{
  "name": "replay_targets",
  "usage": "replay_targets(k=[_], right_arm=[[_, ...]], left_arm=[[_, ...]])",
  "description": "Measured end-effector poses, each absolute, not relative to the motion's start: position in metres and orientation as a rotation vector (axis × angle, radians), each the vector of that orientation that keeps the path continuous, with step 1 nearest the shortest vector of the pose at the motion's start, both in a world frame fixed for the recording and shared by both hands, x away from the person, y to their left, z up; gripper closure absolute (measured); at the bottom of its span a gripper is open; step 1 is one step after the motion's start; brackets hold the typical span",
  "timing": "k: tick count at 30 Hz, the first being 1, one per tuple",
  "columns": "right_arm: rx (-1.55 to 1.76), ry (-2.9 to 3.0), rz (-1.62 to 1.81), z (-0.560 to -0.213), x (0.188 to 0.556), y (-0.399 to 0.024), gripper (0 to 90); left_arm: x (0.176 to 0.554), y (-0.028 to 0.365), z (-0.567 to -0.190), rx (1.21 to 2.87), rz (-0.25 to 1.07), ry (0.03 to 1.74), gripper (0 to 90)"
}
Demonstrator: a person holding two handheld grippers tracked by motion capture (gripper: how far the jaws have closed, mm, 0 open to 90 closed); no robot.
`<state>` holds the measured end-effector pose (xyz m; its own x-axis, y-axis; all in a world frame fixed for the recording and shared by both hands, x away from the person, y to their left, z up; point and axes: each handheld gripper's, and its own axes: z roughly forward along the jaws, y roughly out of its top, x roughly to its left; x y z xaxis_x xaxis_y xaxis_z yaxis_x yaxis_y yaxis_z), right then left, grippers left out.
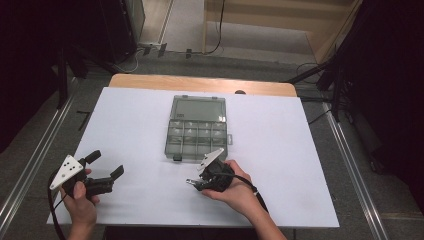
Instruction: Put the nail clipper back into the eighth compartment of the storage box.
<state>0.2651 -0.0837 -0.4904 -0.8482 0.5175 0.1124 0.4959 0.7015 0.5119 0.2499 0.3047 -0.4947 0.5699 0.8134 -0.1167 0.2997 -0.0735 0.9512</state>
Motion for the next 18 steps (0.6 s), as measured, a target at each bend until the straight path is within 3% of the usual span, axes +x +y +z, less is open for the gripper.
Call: replay_targets(k=[3,9,18], right_arm=[[0.866,2.874,0.835,-0.4921,0.2654,-0.0834,71.8],[0.87,2.86,0.83,-0.4966,0.2652,-0.0834,77.6],[0.892,2.843,0.868,-0.5,0.2647,-0.0869,81.2]], left_arm=[[0.2501,0.3046,-0.4948,1.644,0.552,0.949,0.0],[0.2502,0.3048,-0.4949,1.643,0.553,0.949,0.0],[0.2499,0.3038,-0.4949,1.652,0.557,0.948,0.0]])
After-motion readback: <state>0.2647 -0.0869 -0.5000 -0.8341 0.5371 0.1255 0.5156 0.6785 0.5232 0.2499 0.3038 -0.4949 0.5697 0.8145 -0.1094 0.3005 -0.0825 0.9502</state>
